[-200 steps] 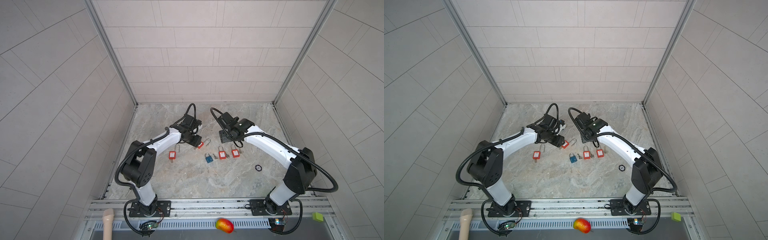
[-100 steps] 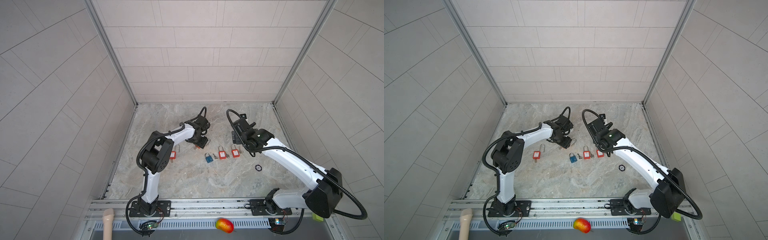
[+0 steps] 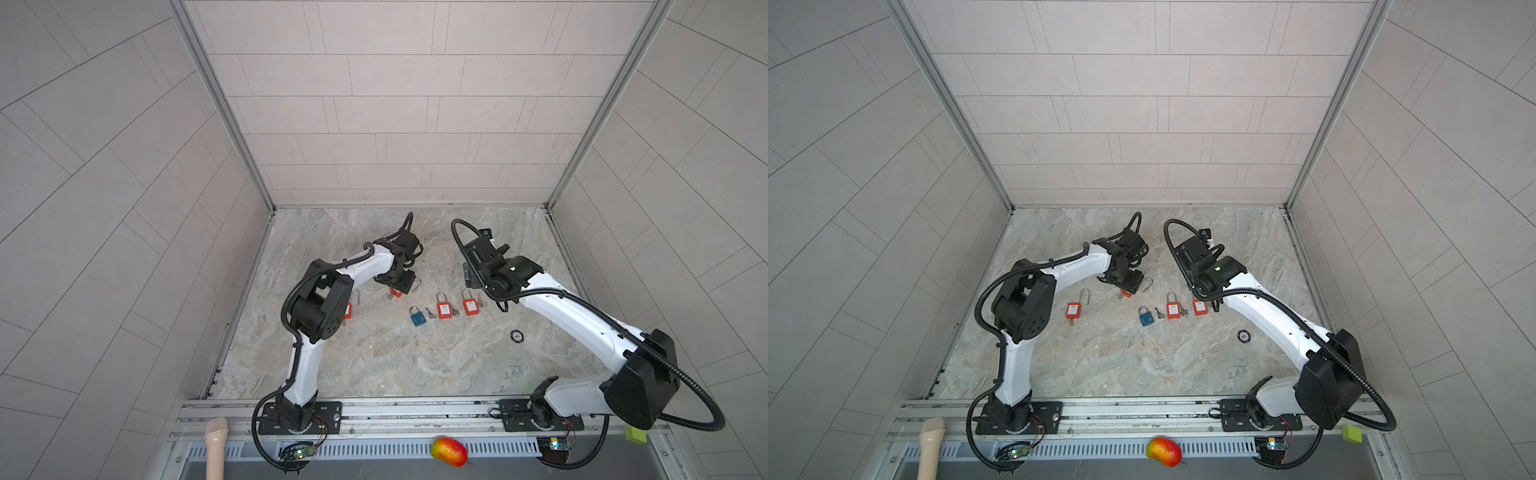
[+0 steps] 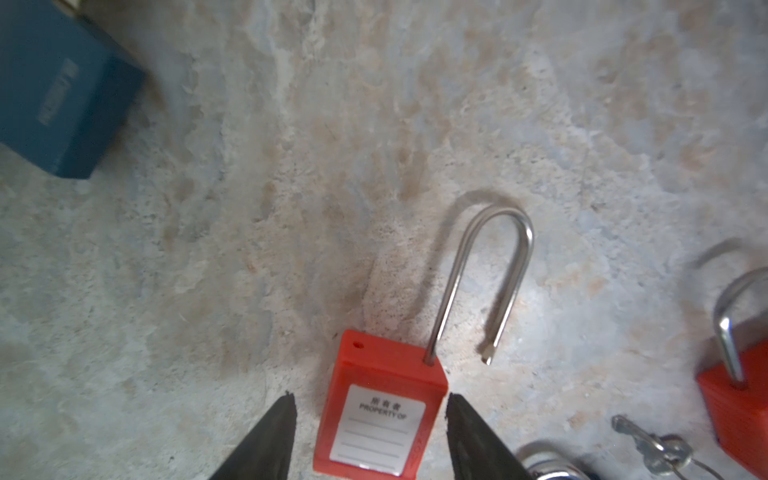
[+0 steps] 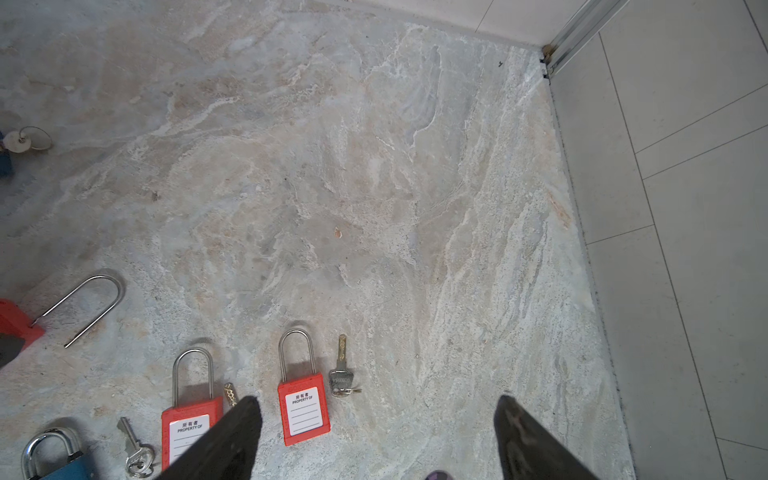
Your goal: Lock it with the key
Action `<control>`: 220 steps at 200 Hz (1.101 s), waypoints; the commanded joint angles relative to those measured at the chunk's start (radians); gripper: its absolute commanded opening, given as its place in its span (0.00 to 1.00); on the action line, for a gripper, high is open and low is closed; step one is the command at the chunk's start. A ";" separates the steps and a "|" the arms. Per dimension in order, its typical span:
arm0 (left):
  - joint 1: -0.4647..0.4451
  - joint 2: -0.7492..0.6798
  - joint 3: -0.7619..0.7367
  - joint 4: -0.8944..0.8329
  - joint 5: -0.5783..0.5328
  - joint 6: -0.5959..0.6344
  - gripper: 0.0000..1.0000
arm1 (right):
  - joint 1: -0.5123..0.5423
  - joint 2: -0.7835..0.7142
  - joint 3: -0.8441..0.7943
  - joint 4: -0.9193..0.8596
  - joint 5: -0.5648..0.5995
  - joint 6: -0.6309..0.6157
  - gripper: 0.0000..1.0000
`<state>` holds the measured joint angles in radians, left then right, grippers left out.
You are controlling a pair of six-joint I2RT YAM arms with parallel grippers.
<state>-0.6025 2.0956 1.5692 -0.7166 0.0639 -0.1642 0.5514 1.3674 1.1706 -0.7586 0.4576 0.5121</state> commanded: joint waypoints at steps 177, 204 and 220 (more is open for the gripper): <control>0.018 -0.185 -0.308 0.368 -0.088 -0.914 0.55 | -0.024 0.019 0.006 0.005 -0.140 0.037 0.83; 0.011 -0.224 -0.337 0.438 -0.091 -0.952 0.57 | -0.025 0.048 0.025 0.003 -0.249 -0.005 1.00; 0.026 -0.281 -0.346 0.450 -0.120 -0.908 0.58 | -0.021 0.069 0.043 -0.004 -0.309 -0.014 0.99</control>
<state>-0.5850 1.9068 1.2369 -0.3428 0.0063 -1.0313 0.5293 1.4063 1.1786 -0.7517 0.2546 0.5209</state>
